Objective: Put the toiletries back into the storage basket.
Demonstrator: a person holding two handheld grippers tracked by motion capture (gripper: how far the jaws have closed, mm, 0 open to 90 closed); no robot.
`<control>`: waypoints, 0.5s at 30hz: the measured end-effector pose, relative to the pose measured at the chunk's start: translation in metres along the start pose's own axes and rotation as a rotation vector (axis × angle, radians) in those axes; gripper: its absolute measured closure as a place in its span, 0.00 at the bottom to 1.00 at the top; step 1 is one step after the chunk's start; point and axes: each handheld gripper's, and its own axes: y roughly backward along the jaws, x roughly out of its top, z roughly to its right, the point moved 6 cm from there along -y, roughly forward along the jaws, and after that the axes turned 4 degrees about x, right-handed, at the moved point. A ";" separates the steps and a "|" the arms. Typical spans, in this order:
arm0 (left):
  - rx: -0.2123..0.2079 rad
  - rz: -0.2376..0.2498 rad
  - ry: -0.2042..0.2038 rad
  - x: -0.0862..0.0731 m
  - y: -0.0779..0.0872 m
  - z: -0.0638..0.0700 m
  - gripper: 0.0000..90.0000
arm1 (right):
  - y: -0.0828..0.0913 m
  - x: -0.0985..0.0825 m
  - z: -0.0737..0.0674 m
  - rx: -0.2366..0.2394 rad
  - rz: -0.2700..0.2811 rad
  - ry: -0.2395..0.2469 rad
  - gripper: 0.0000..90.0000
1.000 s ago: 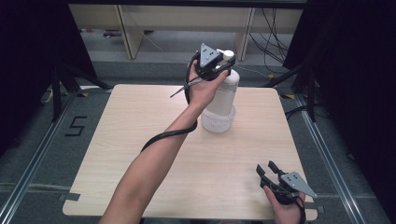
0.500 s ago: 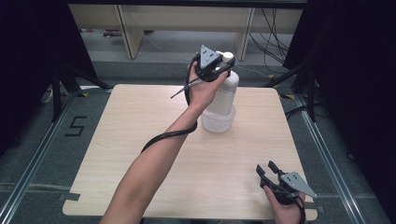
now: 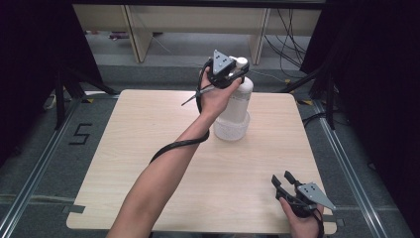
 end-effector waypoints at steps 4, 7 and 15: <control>0.005 -0.014 0.001 -0.006 -0.001 -0.002 0.66 | 0.001 0.000 0.000 0.002 -0.002 -0.004 0.53; 0.006 -0.018 -0.001 -0.009 -0.001 -0.002 0.66 | 0.001 0.000 0.000 0.001 -0.001 -0.004 0.53; 0.005 -0.036 0.005 -0.018 -0.003 -0.002 0.66 | 0.001 0.000 -0.001 0.002 -0.003 -0.003 0.53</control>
